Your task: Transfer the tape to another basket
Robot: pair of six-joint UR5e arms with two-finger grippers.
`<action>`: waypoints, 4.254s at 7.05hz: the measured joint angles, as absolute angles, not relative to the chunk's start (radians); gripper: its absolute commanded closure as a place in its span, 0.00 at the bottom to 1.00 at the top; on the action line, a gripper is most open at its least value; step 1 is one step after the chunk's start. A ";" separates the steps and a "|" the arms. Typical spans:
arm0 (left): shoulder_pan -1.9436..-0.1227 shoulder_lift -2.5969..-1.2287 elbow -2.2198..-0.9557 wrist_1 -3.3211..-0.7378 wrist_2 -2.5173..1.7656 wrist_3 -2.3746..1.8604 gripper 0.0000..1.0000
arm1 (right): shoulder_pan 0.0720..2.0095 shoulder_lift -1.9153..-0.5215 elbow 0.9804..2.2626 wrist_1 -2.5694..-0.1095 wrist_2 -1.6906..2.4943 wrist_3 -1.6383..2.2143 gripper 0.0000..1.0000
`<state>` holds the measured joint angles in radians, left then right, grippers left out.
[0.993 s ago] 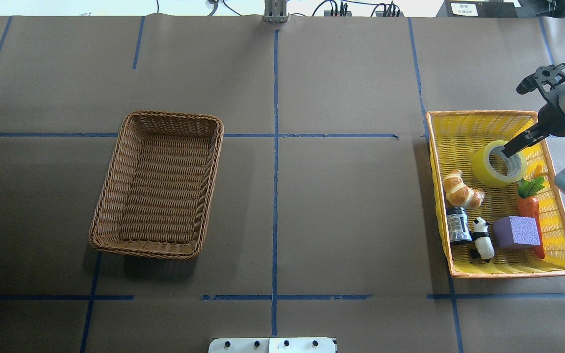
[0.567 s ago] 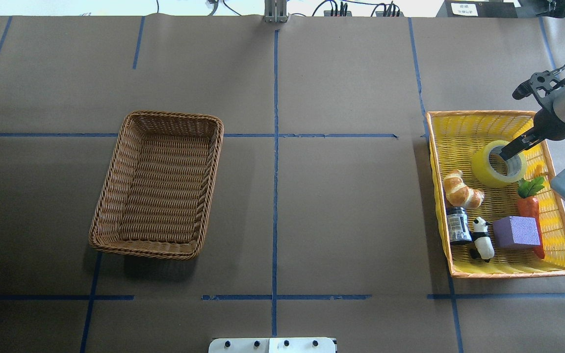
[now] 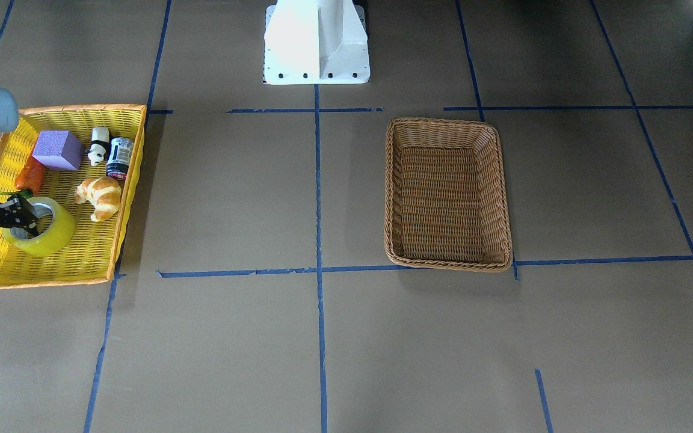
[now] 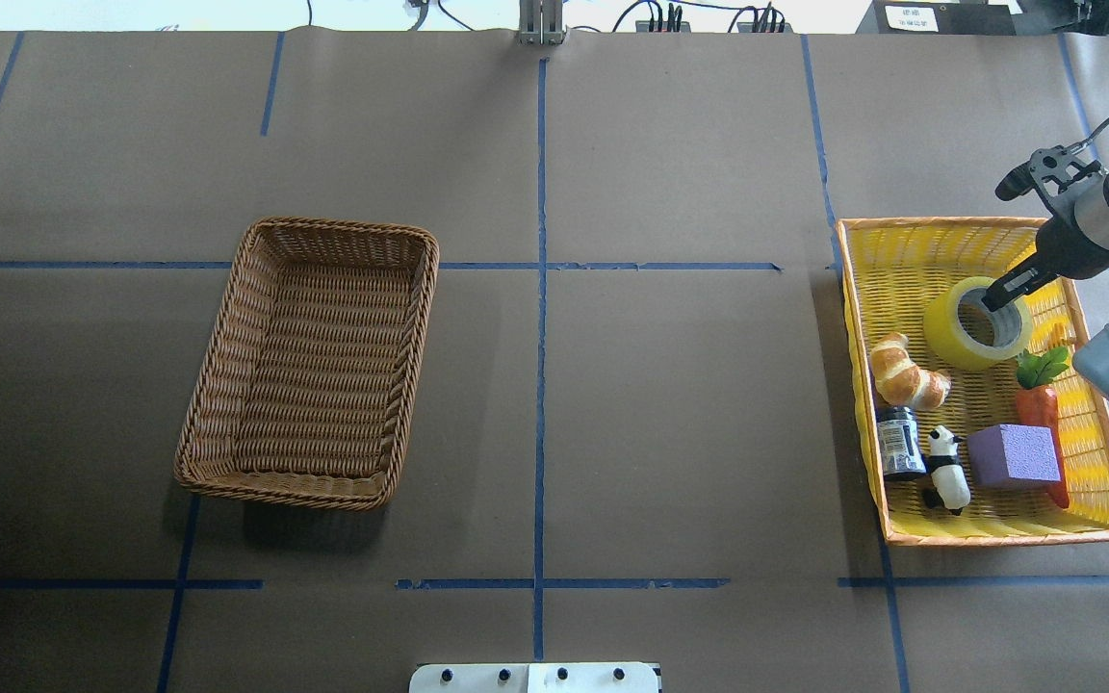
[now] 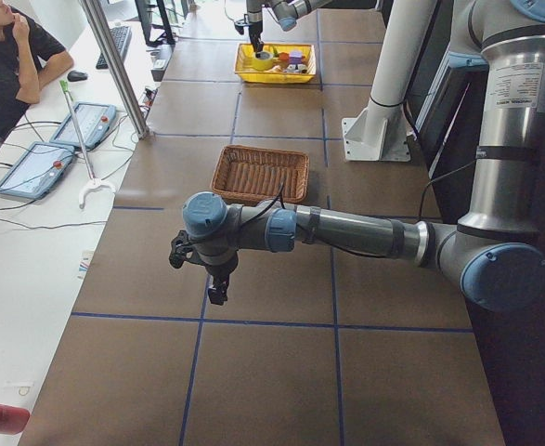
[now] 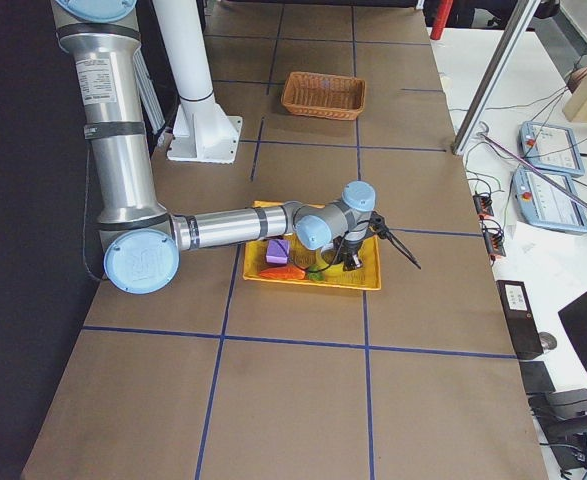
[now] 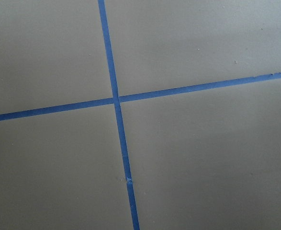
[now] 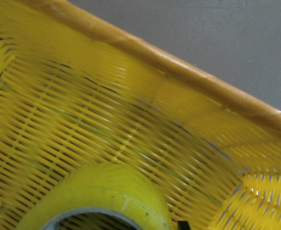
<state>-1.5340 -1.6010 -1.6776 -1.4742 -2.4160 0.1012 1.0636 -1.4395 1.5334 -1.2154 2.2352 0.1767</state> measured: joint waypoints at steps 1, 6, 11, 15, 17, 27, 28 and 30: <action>-1.534 -1.602 -1.679 -1.474 -2.416 0.101 0.00 | 1.086 -1.441 1.551 -1.215 2.279 0.178 1.00; -1.527 -1.622 -1.714 -1.499 -2.540 0.008 0.00 | 1.189 -1.479 1.794 -1.174 2.677 0.679 1.00; -1.357 -1.749 -1.715 -2.066 -2.770 -0.865 0.00 | 1.012 -1.369 1.860 -0.691 2.585 1.538 0.99; -1.112 -1.921 -1.792 -2.297 -2.643 -1.319 0.00 | 0.708 -1.355 1.858 -0.156 2.170 2.073 0.99; -1.042 -1.991 -1.812 -2.518 -2.594 -1.651 0.00 | 0.653 -1.333 1.854 -0.027 2.093 2.192 0.99; -0.567 -2.060 -1.926 -3.158 -1.880 -2.179 0.00 | 0.541 -1.208 1.849 0.150 2.008 2.415 0.97; -0.562 -2.068 -1.923 -3.158 -1.870 -2.178 0.00 | 0.525 -1.208 1.849 0.154 1.999 2.415 0.97; -0.534 -2.075 -1.920 -3.159 -1.831 -2.177 0.04 | 0.511 -1.208 1.849 0.156 1.995 2.415 0.96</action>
<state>-0.5345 -2.0754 -1.9199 -3.1595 -1.8312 -2.1772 0.5115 -1.2079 1.8485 0.1562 1.9947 2.4146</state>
